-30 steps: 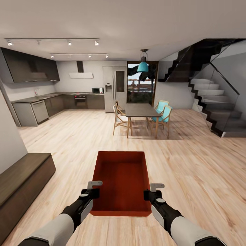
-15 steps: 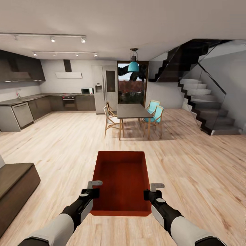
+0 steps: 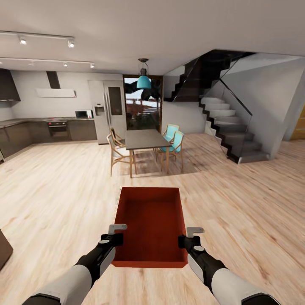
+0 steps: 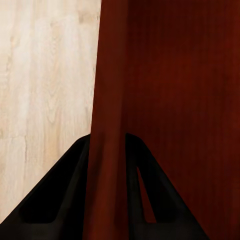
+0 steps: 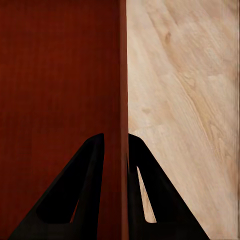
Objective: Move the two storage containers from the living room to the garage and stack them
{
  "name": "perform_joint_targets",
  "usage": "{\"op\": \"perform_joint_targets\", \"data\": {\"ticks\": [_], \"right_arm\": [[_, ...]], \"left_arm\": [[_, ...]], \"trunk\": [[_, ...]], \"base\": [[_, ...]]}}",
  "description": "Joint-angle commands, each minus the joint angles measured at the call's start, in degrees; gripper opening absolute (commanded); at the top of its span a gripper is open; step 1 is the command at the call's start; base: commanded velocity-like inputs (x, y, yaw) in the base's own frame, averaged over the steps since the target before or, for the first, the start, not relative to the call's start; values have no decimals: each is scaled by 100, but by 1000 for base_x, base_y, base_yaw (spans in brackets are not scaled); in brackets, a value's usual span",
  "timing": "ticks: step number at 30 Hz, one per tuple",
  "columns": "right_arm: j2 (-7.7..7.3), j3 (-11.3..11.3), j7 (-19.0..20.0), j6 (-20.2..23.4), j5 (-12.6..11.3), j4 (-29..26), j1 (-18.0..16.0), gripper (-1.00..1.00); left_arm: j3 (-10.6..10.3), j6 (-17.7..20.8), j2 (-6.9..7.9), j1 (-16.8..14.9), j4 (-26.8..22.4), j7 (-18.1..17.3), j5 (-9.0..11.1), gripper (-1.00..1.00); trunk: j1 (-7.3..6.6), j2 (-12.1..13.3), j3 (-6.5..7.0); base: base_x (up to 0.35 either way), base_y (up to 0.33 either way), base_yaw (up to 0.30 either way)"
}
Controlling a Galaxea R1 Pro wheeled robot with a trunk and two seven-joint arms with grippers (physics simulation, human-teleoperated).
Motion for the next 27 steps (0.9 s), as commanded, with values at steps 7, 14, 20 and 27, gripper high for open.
{"op": "perform_joint_targets", "data": {"ticks": [7,14,20,27], "right_arm": [[-46,-95,-253,-31,-82,42,-2,-100],[-46,-95,-249,-23,-82,42,-2,-100],[-46,-95,-249,-16,-82,42,-2,-100],[-46,-94,-249,-14,-82,42,-2,-100]], "left_arm": [[426,34,9,-4,-37,41,31,-100],[426,34,9,-4,-37,41,31,-100],[426,34,9,-4,-37,41,31,-100],[426,34,9,-4,-37,41,31,-100]], "trunk": [[5,-4,-2],[5,-4,-2],[5,-4,-2],[5,-4,-2]], "base": [[322,0,-286],[322,0,-286],[322,0,-286],[322,0,-286]]}}
